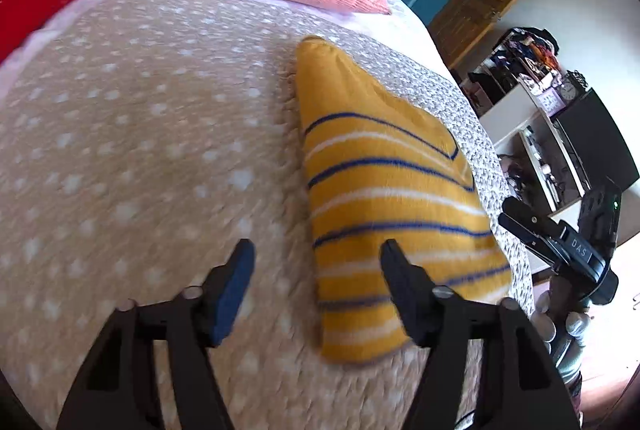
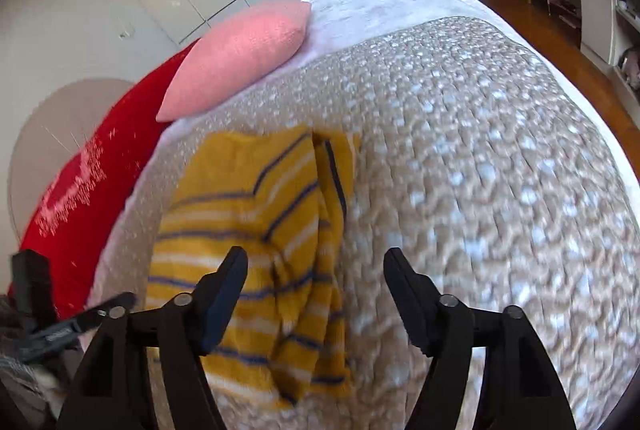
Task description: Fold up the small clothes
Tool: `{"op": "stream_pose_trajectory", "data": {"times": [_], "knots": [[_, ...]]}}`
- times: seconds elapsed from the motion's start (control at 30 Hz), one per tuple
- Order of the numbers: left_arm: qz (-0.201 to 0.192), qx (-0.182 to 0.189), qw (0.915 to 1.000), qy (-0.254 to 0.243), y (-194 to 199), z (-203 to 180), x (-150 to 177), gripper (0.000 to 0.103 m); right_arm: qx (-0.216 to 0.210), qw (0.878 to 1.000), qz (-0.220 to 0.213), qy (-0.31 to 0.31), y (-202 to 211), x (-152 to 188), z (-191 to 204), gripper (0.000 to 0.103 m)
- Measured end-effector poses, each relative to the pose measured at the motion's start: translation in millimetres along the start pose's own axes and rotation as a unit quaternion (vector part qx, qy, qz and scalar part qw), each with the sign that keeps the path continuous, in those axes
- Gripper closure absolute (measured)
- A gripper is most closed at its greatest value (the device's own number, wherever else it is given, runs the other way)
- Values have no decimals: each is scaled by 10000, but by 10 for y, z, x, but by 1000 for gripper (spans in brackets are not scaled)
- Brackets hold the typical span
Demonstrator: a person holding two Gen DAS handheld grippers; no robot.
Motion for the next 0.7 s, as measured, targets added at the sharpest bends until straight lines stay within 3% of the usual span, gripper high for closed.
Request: {"op": "stream_pose_trajectory", "data": {"times": [0.13,0.23,0.33,0.4,0.57,0.7], "knots": [[163,147,9998,1,-291,-77,-191,33,-138,9990,412,-108,-461,-177,-89,28],[369,-296,9987,-170,-445,-205,-221,31,56,9984,561,-106,-746,-205,-131,30],[291,-521,9980,-189,-423,-276,-147,30,-68,9986,411,-313,-789,-174,-243,29],[277,-804,9959,-294,-380,-309,0,25,-67,9989,326,-333,-736,-128,-267,29],[58,-1246,9901,-638,-217,-330,486,24,390,9987,-117,-302,-251,92,-255,29],[155,-1076,9935,-340,-67,-255,721,24,266,9967,-766,-99,263,294,47,29]]}}
Point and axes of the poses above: each gripper's, at about its wrist camera, not at the fingertips, and y roughly against the way its jaws point, z to its left, x to its underside, the point moved 1 cm from there along -y, roughly the way its jaws point, and after that the axes turned 4 degrees about z, right-handed, at the moved point
